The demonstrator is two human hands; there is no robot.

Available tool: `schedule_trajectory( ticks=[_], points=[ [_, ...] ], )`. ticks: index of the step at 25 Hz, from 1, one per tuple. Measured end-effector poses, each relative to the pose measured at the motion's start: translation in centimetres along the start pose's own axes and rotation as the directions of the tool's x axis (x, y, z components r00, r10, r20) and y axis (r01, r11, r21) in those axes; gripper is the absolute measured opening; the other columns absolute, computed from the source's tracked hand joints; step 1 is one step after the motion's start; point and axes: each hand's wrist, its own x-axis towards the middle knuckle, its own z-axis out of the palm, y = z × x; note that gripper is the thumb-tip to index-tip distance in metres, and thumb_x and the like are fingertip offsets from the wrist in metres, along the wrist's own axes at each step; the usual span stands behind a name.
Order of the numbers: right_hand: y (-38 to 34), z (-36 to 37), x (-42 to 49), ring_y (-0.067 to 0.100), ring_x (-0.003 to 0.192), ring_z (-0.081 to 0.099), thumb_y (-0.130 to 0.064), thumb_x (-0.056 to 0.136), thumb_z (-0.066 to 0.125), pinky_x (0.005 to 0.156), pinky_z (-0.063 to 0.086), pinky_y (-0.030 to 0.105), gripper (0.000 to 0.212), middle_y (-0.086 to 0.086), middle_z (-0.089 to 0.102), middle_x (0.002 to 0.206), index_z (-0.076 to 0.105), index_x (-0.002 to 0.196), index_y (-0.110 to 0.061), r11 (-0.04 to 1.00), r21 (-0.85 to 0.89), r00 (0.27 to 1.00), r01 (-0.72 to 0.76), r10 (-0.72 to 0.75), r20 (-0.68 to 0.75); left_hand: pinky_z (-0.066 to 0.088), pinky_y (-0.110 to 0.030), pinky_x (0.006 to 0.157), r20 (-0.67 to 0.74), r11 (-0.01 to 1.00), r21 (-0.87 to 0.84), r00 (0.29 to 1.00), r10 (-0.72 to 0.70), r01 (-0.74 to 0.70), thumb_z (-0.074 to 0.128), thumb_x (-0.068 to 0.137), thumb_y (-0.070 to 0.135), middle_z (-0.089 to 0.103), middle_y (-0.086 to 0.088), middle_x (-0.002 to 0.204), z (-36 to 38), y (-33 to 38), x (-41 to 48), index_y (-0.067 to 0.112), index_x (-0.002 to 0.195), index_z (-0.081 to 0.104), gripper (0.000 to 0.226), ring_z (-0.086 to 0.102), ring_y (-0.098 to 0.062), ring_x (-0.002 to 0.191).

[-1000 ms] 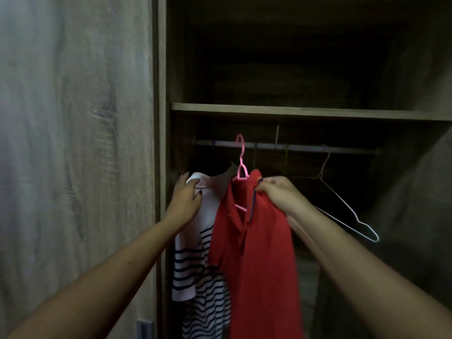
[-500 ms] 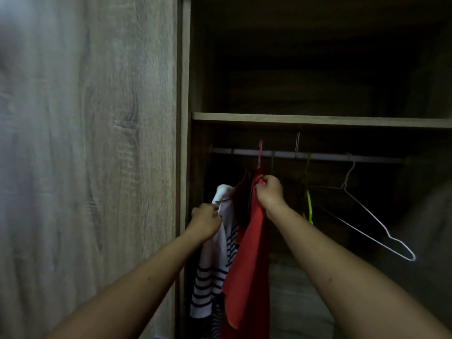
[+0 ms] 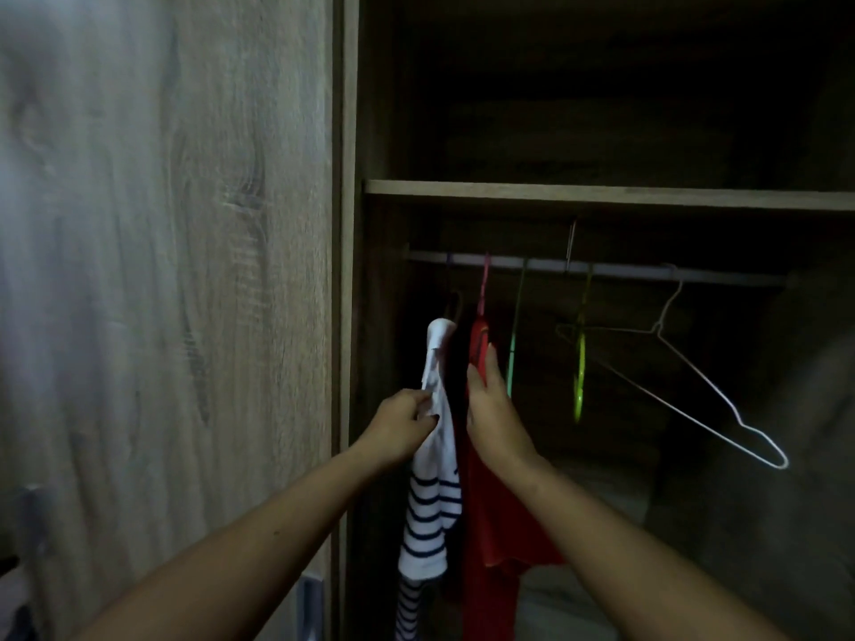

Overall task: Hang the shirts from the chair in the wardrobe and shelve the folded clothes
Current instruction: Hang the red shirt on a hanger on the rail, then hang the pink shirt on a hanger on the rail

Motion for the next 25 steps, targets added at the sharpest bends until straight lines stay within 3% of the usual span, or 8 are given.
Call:
schedule_trajectory(
  ticks=[2,4,8,12,16,19,23,25],
  points=[
    [0.3,0.5,-1.6,0.022,0.146,0.017,-0.018,0.101,0.033,0.12,0.018,0.038,0.049,0.009,0.019,0.158,0.023,0.148,-0.01,1.0,0.011,1.0,0.01,-0.01,0.024,0.048,-0.034,0.099,0.005,0.999,-0.031,1.0,0.018,-0.018,0.054,0.092,0.018,0.057,-0.012,0.13,0.3,-0.2,-1.7,0.007,0.131,0.053,0.04,0.057,-0.02,0.115],
    [0.4,1.1,-2.8,0.029,0.141,0.031,-0.004,0.093,0.047,0.118,0.024,0.042,0.047,0.017,0.037,0.149,0.04,0.14,-0.001,0.977,-0.112,0.98,0.184,-0.191,-0.058,0.044,-0.02,0.099,-0.021,0.998,-0.041,0.999,0.05,-0.051,0.055,0.092,0.013,0.057,-0.005,0.131,0.1,-0.3,-3.7,0.012,0.131,0.054,0.039,0.056,-0.013,0.117],
    [-2.9,3.7,-4.8,0.027,0.117,0.053,0.001,0.077,0.049,0.106,0.039,0.04,0.043,0.011,0.059,0.122,0.059,0.119,-0.005,0.931,-0.041,0.926,0.363,-0.365,-0.092,0.037,0.0,0.087,-0.184,1.0,-0.006,0.983,-0.03,0.029,0.054,0.09,0.005,0.059,-0.001,0.126,-2.2,-2.3,-9.6,0.013,0.13,0.054,0.04,0.055,-0.009,0.116],
    [-9.4,9.1,-6.6,0.025,0.099,0.056,-0.004,0.082,0.046,0.089,0.048,0.039,0.03,0.009,0.061,0.106,0.061,0.108,-0.01,0.881,0.108,0.888,0.46,-0.458,-0.043,0.041,-0.003,0.086,-0.299,0.972,-0.064,0.925,-0.236,0.228,0.052,0.09,-0.001,0.064,-0.007,0.123,-7.7,-7.1,-17.6,0.005,0.124,0.058,0.035,0.059,-0.012,0.111],
    [-18.5,17.1,-8.5,0.024,0.089,0.057,-0.003,0.086,0.049,0.079,0.047,0.034,0.021,0.006,0.057,0.095,0.061,0.101,-0.01,0.795,0.338,0.824,0.504,-0.56,0.088,0.046,-0.023,0.091,-0.472,0.885,-0.048,0.77,-0.43,0.464,0.056,0.086,0.008,0.069,-0.012,0.114,-16.7,-14.8,-27.4,0.004,0.115,0.065,0.031,0.063,-0.02,0.107],
    [-26.5,24.2,-10.0,0.022,0.088,0.057,-0.007,0.087,0.047,0.077,0.048,0.034,0.02,0.008,0.057,0.096,0.061,0.1,-0.009,0.734,0.485,0.743,0.476,-0.63,0.224,0.043,-0.026,0.095,-0.574,0.776,0.039,0.649,-0.499,0.63,0.058,0.085,0.01,0.069,-0.012,0.114,-24.0,-22.3,-35.4,0.005,0.111,0.067,0.028,0.061,-0.019,0.107],
    [-36.3,33.8,-12.1,0.012,0.087,0.054,-0.006,0.09,0.051,0.073,0.043,0.02,0.016,0.006,0.059,0.1,0.062,0.101,-0.008,0.761,0.601,0.707,0.245,-0.565,0.427,0.043,-0.035,0.093,-0.679,0.475,0.078,0.396,-0.619,0.876,0.056,0.089,0.012,0.065,-0.019,0.119,-31.3,-32.0,-44.2,0.001,0.113,0.065,0.028,0.059,-0.033,0.111],
    [-40.1,38.6,-13.1,0.017,0.089,0.06,-0.011,0.089,0.054,0.078,0.05,0.025,0.014,0.007,0.064,0.1,0.063,0.101,-0.009,0.835,0.55,0.677,0.038,-0.426,0.6,0.045,-0.038,0.088,-0.653,0.274,0.015,0.217,-0.725,0.962,0.051,0.093,0.027,0.063,-0.023,0.118,-33.3,-36.3,-47.5,-0.001,0.111,0.062,0.035,0.058,-0.039,0.107]
  ],
)
